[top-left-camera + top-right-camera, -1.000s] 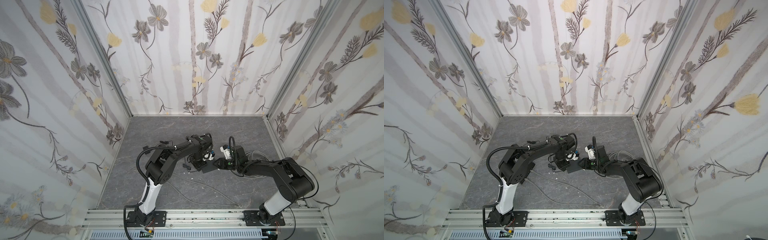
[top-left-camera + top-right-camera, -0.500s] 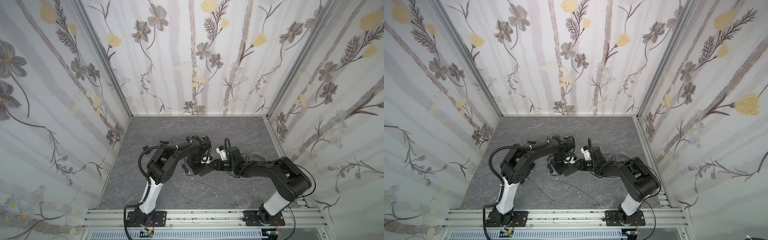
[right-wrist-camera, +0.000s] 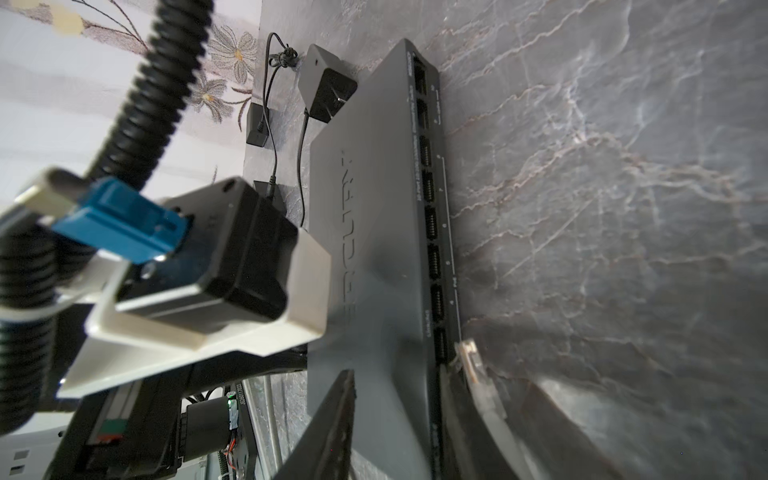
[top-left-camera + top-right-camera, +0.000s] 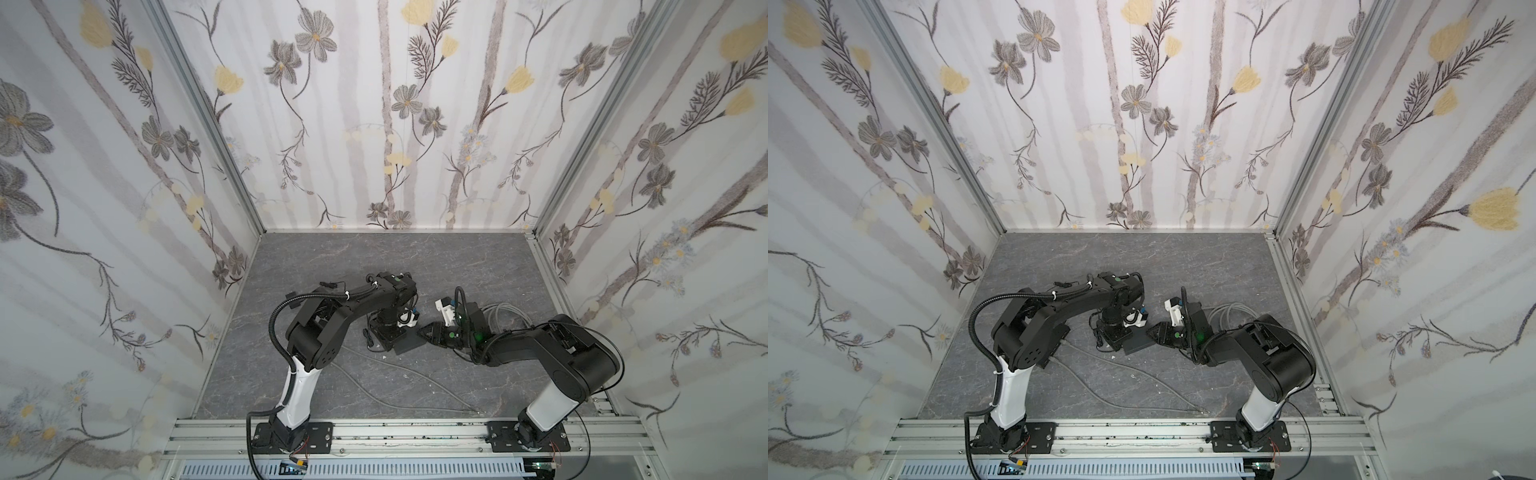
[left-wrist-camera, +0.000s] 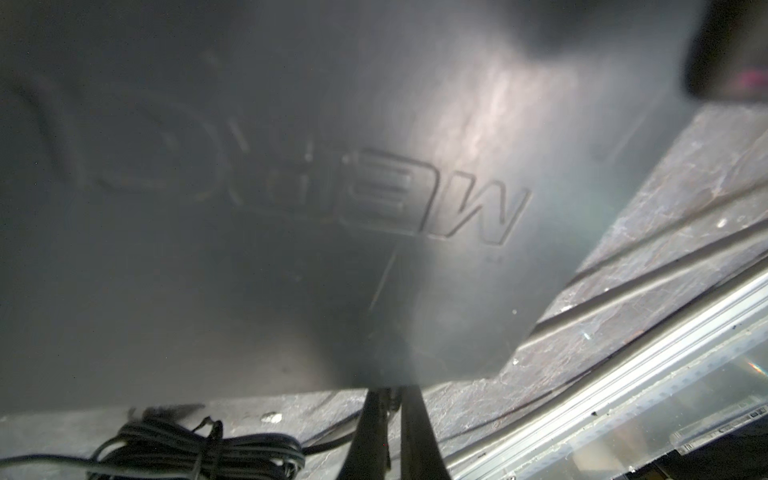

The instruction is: Insert the plug into the switch port

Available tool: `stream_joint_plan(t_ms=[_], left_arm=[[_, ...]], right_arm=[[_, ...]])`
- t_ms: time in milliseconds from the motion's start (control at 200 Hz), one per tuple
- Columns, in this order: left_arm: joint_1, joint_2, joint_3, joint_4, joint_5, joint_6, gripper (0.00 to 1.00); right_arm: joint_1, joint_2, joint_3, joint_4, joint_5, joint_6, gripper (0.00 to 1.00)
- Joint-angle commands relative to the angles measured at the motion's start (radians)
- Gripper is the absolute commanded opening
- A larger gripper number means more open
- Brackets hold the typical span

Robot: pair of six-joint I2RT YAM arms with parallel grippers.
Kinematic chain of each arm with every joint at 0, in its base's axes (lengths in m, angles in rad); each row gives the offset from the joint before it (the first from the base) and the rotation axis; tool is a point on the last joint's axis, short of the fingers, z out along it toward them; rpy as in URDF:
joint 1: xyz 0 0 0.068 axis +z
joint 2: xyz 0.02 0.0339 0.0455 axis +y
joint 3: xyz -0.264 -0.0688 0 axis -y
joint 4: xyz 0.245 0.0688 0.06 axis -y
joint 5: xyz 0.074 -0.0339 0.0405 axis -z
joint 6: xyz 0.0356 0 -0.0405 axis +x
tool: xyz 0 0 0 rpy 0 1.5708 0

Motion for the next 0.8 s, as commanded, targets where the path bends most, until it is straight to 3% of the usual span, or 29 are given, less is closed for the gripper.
stream_joint_plan(t_ms=[0,370,794], left_arm=[[0.002,-0.011,-0.005,0.621,0.112,-0.042,0.00],[0.007,0.000,-0.048,0.746,0.088,-0.089,0.00],[-0.004,-0.006,0.030,0.692,0.126,-0.083,0.00]], right_arm=[[0.022,-0.014,-0.007,0.130,-0.413,0.064,0.34],[0.021,-0.055,-0.083,0.207,-0.372,0.107,0.32],[0.027,-0.035,-0.064,0.072,-0.284,0.031,0.32]])
